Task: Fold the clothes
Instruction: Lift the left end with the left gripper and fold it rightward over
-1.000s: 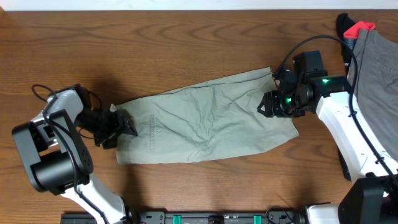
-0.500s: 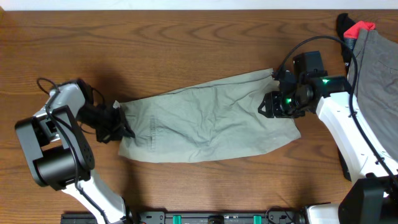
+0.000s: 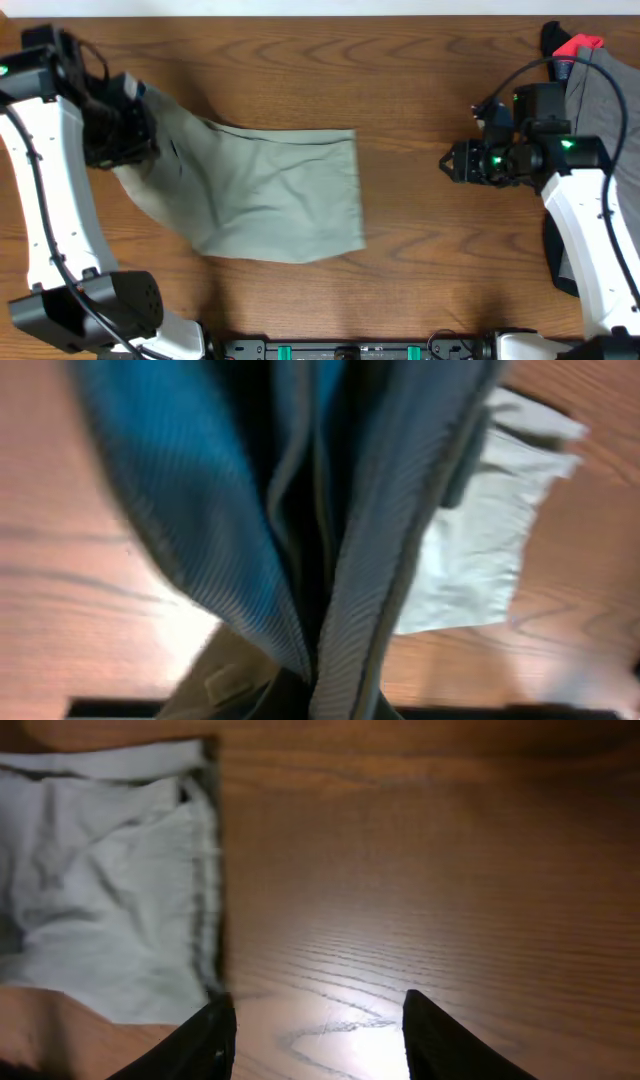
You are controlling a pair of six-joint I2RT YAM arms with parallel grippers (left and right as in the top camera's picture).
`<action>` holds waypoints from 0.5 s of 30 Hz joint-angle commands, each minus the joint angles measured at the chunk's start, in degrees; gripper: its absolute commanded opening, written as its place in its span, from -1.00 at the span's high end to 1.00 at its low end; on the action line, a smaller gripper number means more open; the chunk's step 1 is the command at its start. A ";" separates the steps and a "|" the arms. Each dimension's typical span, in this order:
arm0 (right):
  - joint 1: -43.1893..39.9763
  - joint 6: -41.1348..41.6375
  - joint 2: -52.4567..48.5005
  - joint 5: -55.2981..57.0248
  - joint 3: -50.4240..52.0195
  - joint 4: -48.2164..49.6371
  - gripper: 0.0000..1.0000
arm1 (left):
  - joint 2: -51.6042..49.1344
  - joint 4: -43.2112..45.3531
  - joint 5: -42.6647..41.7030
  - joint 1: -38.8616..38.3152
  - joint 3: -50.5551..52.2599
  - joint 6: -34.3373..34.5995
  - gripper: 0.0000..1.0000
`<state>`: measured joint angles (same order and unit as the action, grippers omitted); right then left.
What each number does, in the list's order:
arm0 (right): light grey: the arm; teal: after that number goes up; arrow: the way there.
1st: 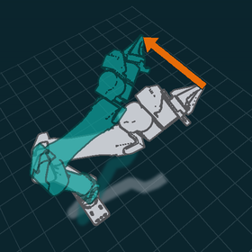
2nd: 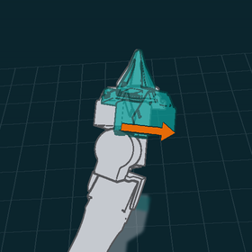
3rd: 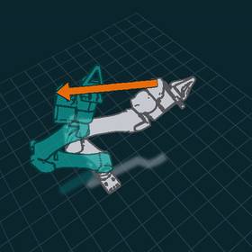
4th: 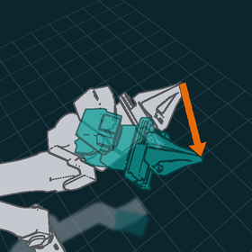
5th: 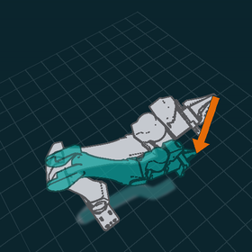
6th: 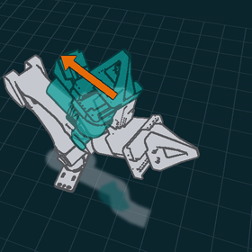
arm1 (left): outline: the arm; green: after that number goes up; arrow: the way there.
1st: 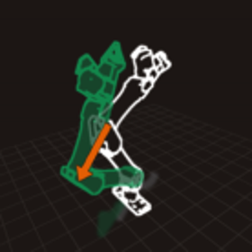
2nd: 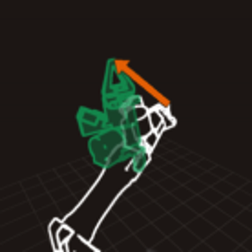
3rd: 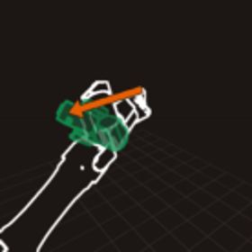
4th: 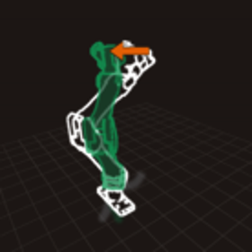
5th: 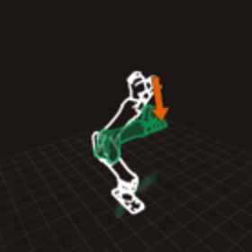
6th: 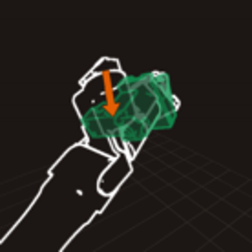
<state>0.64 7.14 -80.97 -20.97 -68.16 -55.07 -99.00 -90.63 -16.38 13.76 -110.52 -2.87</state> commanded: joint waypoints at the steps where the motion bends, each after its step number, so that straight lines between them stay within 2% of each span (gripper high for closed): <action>1: -1.40 -0.37 1.79 -0.24 -0.11 -0.07 -0.05 | -0.79 -0.61 5.09 -6.75 -0.81 2.25 0.88; 9: -1.97 -0.37 2.19 -0.26 -0.11 -1.36 -0.06 | -4.87 4.22 8.92 -24.02 0.52 11.74 0.88; 15: -1.97 -0.39 2.23 -0.24 -0.11 -2.86 -0.04 | -11.10 6.62 10.23 -32.26 0.52 15.76 0.88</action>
<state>-0.95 7.11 -79.64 -20.99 -68.16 -57.54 -107.09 -84.27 -7.86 -15.84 -110.24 8.99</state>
